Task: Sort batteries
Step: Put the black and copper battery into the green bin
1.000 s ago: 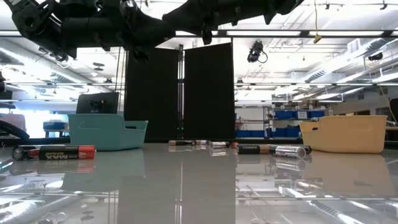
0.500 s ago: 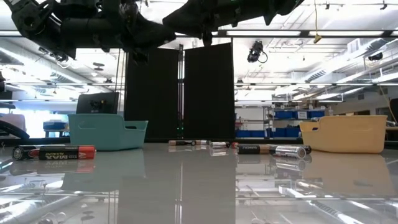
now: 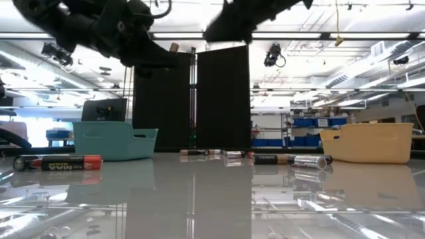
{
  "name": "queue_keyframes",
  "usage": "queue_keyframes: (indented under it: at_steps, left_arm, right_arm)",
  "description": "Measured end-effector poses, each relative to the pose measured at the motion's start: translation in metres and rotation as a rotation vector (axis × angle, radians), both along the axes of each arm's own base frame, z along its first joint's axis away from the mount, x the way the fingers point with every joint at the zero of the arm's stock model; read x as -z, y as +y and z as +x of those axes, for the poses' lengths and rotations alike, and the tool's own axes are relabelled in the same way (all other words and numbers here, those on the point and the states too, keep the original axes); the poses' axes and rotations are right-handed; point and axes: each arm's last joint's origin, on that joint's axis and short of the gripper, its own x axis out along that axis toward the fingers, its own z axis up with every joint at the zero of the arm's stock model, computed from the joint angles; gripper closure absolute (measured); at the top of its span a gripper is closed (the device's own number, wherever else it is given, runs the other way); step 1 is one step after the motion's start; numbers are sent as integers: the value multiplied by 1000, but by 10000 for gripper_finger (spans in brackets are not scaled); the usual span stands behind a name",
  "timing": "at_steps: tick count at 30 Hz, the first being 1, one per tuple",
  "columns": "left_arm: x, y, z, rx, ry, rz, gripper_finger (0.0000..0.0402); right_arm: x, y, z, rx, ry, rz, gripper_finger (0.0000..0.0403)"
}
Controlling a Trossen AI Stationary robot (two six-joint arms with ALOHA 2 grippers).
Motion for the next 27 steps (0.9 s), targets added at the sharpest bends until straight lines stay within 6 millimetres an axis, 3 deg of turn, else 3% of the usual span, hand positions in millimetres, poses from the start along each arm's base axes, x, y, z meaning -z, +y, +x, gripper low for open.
queue_keyframes:
  at_steps: [7,16,27]
  left_arm:
    - [-6,-15,-9,11,379,-4,344]
    - [22,-11,-26,-77,685,-28,344]
    - [51,16,-15,-161,852,-22,344]
  right_arm:
    - [24,-4,-11,111,189,-11,301]
    - [78,-11,-34,208,346,54,391]
    - [84,-22,-38,249,340,55,373]
